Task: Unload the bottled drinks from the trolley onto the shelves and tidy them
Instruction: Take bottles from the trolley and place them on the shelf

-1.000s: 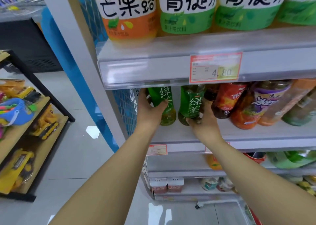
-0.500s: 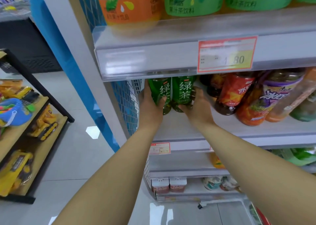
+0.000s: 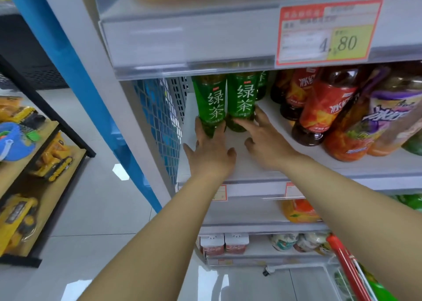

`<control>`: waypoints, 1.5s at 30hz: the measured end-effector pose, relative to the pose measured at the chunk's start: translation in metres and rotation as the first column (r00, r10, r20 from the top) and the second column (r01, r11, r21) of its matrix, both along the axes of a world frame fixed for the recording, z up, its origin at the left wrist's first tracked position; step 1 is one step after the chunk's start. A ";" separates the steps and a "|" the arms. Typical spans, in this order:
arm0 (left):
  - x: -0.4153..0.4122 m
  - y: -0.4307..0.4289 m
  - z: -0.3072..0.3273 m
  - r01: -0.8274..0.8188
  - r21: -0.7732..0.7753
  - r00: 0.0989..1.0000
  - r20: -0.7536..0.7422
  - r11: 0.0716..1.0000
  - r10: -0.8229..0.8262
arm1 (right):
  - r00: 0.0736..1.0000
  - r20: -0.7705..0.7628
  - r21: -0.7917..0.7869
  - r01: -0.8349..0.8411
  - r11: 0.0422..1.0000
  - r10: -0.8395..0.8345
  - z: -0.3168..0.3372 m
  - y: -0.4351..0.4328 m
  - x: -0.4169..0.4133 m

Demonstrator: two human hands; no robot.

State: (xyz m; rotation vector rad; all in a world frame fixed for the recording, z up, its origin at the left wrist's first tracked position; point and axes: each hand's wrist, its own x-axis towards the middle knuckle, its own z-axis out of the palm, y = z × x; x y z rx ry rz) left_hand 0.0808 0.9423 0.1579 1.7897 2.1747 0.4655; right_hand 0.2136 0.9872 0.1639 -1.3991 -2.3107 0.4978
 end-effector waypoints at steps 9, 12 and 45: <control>-0.033 0.072 -0.018 0.167 0.156 0.977 0.109 0.973 -0.185 | 0.992 0.121 0.023 0.026 0.999 -0.028 -0.010 0.065 -0.019; -0.037 0.086 -0.017 0.169 0.152 0.979 0.087 0.974 -0.183 | 0.989 0.140 0.052 0.038 0.998 -0.045 -0.011 0.064 -0.018; 0.279 -0.153 -0.095 0.433 0.175 0.780 0.420 0.884 -0.465 | 0.915 -0.011 -0.050 0.402 0.914 -0.403 -0.087 -0.233 0.332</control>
